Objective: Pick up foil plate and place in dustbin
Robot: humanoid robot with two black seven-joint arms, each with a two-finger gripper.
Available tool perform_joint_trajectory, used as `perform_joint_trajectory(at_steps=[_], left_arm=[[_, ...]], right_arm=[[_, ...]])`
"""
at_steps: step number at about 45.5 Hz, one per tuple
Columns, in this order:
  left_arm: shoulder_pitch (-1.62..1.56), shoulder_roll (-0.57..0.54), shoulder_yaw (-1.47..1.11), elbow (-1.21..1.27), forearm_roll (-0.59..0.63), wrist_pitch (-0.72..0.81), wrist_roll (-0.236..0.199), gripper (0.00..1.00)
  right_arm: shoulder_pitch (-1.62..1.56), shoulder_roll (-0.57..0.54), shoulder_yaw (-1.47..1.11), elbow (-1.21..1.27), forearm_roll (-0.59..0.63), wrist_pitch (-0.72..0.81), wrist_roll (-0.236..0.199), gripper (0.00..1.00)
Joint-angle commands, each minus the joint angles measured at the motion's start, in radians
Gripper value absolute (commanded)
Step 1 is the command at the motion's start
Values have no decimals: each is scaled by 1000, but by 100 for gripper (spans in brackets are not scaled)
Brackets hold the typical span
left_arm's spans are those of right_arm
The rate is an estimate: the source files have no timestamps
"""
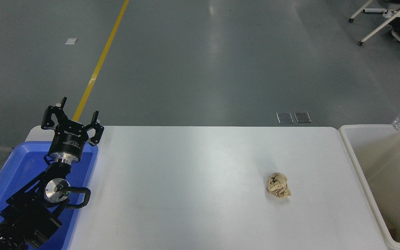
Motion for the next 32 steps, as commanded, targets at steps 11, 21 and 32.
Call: perform_joint_trajectory(at_steps=[11, 21, 32], left_arm=[[1, 0, 0, 0, 0, 0, 0, 98], [1, 0, 0, 0, 0, 0, 0, 98], [-1, 0, -1, 0, 0, 0, 0, 98]], right_arm=[[-285, 73, 200, -50, 2, -131, 2, 7], [-301, 76, 214, -50, 4, -133, 2, 20], [-284, 84, 216, -48, 2, -179, 2, 100]])
